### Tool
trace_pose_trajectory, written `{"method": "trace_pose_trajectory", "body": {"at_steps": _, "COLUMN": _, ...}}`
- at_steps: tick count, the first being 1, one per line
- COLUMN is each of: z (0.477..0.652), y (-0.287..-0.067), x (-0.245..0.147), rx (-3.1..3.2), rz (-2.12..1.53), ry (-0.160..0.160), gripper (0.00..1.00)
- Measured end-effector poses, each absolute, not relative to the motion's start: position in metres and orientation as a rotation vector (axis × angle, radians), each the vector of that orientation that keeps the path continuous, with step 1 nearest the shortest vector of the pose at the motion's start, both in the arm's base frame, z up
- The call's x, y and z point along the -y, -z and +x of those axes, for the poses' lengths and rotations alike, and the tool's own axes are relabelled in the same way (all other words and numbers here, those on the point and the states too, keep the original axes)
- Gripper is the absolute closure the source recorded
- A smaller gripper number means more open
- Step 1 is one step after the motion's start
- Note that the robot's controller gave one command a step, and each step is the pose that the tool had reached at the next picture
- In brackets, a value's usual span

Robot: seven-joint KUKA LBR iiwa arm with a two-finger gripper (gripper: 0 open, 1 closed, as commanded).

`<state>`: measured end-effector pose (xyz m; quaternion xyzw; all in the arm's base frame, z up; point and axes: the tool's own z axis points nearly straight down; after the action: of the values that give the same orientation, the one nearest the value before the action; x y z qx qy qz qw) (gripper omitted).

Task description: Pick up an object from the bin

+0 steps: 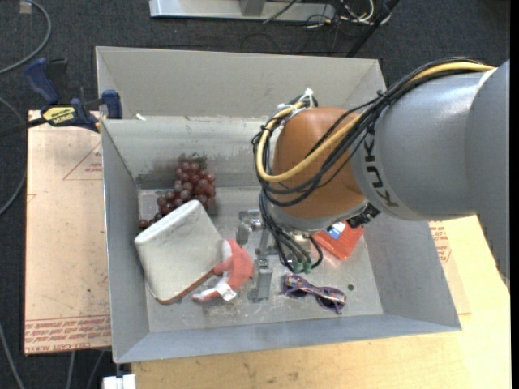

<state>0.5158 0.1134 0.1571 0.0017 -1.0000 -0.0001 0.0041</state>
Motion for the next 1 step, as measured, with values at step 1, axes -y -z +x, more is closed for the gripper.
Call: {"method": "trace_pose_trajectory", "body": {"at_steps": 1, "z": 0.5174, "y": -0.1615, "x": -0.1129, "rx": 3.141, "rz": 0.002, "ry": 0.002, "gripper": 0.0}}
